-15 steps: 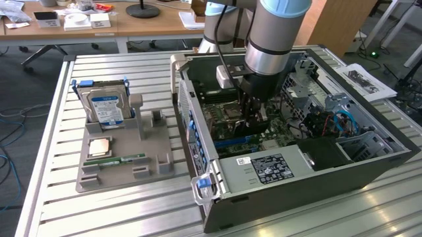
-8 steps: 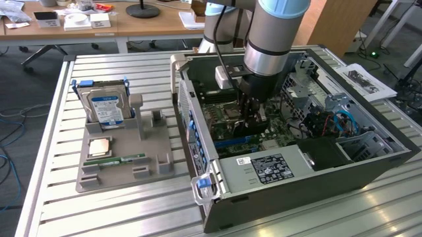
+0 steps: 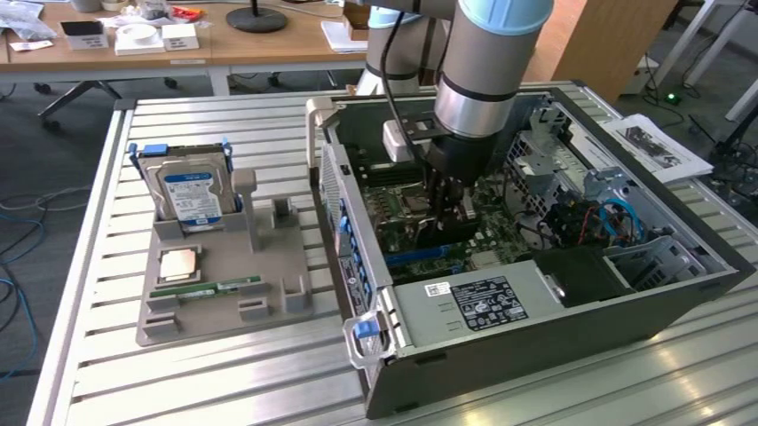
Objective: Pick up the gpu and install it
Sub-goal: 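Insert the gpu into the slot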
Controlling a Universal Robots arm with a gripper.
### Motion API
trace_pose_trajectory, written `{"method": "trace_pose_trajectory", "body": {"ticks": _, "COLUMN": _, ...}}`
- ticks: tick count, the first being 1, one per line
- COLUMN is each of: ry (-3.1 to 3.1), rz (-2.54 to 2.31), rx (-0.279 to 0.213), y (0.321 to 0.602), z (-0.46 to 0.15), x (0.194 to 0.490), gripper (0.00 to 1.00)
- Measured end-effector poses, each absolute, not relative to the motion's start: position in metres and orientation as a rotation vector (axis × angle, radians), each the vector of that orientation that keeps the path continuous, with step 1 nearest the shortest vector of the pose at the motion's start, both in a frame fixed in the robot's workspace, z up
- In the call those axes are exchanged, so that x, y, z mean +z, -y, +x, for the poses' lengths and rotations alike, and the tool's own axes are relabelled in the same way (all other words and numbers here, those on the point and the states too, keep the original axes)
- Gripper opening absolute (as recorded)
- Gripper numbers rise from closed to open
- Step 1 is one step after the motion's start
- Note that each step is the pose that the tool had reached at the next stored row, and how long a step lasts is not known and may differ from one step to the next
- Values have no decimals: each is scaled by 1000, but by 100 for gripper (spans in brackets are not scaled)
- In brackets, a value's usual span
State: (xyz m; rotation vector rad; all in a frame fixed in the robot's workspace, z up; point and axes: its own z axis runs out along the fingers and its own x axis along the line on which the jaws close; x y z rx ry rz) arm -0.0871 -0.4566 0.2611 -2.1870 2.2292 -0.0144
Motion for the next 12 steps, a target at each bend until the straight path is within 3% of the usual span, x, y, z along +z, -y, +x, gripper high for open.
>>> {"method": "trace_pose_trajectory", "body": {"ticks": 12, "ry": -2227, "rz": -2188, "rx": -16, "y": 457, "z": -92, "x": 261, "gripper": 27}}
